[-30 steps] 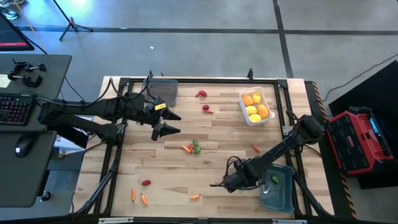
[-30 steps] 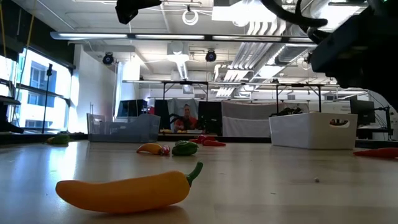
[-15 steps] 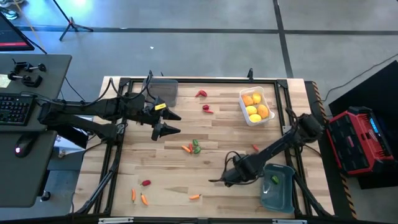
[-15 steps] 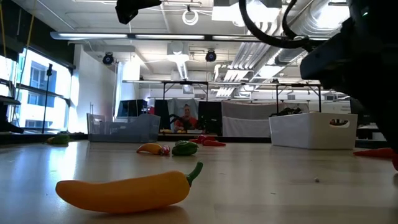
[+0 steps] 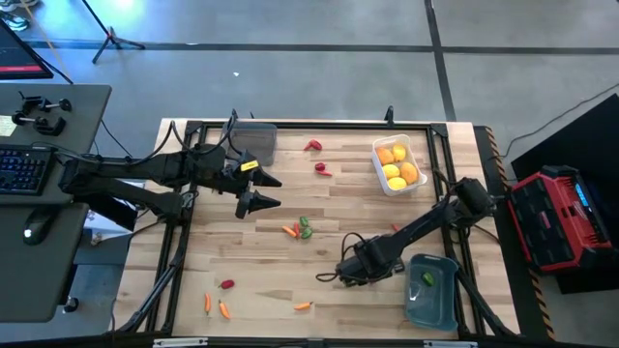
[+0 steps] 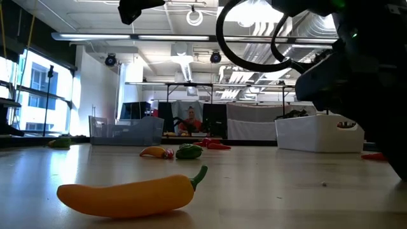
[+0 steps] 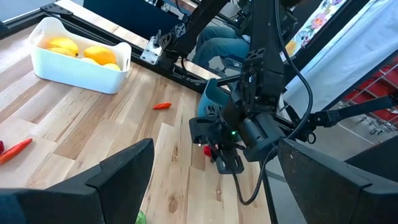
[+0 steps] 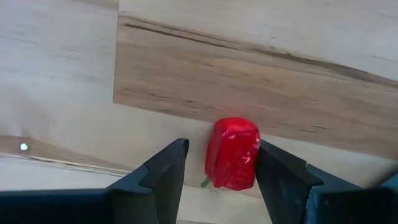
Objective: Sort produce into baskets
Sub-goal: Put the red chili pepper into the blue bin
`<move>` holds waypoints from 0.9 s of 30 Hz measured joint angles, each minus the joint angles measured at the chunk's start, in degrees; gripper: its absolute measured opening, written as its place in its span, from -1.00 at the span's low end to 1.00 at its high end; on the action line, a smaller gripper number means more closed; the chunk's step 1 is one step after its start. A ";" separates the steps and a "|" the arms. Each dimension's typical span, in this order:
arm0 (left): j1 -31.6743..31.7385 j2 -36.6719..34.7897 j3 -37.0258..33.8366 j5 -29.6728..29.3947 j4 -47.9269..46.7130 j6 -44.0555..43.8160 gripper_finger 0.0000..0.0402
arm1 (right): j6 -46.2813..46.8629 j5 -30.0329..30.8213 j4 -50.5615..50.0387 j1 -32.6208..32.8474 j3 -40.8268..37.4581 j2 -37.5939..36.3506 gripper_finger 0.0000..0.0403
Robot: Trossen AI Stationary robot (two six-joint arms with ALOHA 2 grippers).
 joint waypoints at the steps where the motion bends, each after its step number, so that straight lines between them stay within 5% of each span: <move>1: 0.00 0.00 0.00 0.00 0.00 0.02 0.64 | -0.23 0.38 -0.12 -0.02 0.03 0.00 -0.13; 12: 0.00 0.00 0.00 0.00 -0.01 1.46 0.64 | -5.02 7.26 -6.98 0.77 4.90 -7.14 -0.94; 20: 0.00 0.00 0.00 0.02 -0.01 0.97 0.64 | 0.90 4.61 -19.93 10.29 2.12 -20.73 -0.75; 27: 0.00 0.00 0.00 0.00 0.00 -0.61 0.64 | 14.54 -0.59 -15.13 20.25 -3.66 -26.28 -0.74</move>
